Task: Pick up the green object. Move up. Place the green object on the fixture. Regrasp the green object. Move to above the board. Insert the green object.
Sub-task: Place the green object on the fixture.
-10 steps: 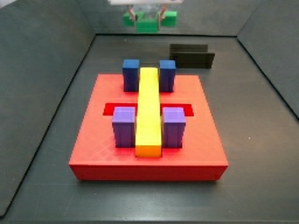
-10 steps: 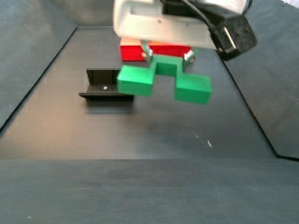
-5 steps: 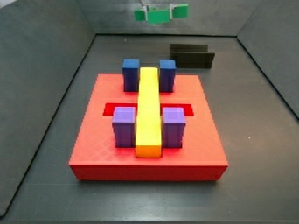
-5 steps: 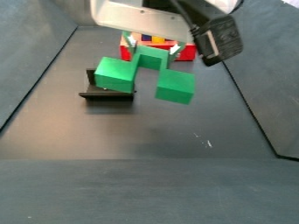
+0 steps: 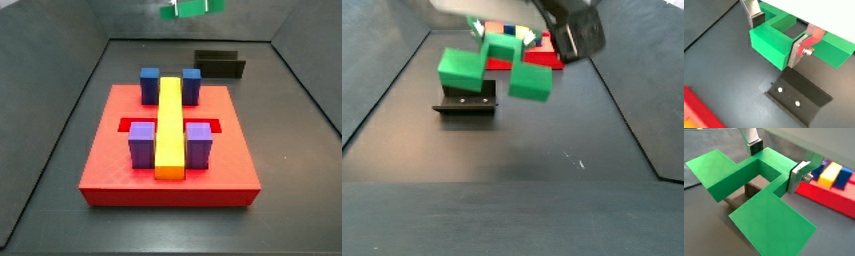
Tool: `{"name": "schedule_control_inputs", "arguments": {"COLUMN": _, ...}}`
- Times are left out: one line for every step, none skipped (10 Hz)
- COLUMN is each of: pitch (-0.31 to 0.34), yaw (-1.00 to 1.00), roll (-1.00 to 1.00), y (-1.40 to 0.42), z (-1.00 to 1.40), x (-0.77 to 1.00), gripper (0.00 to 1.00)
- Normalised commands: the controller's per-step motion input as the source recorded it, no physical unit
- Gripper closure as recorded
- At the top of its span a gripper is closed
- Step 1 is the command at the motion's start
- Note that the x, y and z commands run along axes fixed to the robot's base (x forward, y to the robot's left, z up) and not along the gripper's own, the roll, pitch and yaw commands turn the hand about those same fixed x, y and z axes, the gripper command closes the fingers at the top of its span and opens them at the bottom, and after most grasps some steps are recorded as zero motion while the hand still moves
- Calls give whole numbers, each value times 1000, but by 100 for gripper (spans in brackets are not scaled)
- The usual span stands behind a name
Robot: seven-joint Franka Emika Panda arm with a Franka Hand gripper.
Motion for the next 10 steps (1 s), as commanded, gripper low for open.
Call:
{"name": "schedule_control_inputs", "arguments": {"pitch": 100, "yaw": 163, "roll": -440, "y": -140, "z": 0, "x": 426, "gripper": 100}}
{"name": "schedule_control_inputs", "arguments": {"pitch": 189, "yaw": 6, "roll": -566, "y": -71, "z": -40, "x": 506, "gripper": 100}}
{"name": "schedule_control_inputs", "arguments": {"pitch": 166, "yaw": 0, "roll": -717, "y": -63, "z": -77, "x": 517, "gripper": 100}}
{"name": "schedule_control_inputs", "arguments": {"pitch": 160, "yaw": -20, "roll": -769, "y": -43, "z": -49, "x": 537, "gripper": 100}}
{"name": "schedule_control_inputs", "arguments": {"pitch": 151, "yaw": -9, "roll": -777, "y": -23, "z": -46, "x": 526, "gripper": 100}}
{"name": "schedule_control_inputs", "arguments": {"pitch": 129, "yaw": 0, "roll": -771, "y": -17, "z": -49, "x": 497, "gripper": 100}}
{"name": "schedule_control_inputs", "arguments": {"pitch": 120, "yaw": 0, "roll": -729, "y": -37, "z": -109, "x": 480, "gripper": 100}}
{"name": "schedule_control_inputs", "arguments": {"pitch": 77, "yaw": 0, "roll": -680, "y": -43, "z": -194, "x": 406, "gripper": 100}}
{"name": "schedule_control_inputs", "arguments": {"pitch": 57, "yaw": 0, "roll": -629, "y": -74, "z": -246, "x": 354, "gripper": 100}}
{"name": "schedule_control_inputs", "arguments": {"pitch": 69, "yaw": 0, "roll": -369, "y": -251, "z": -254, "x": 254, "gripper": 100}}
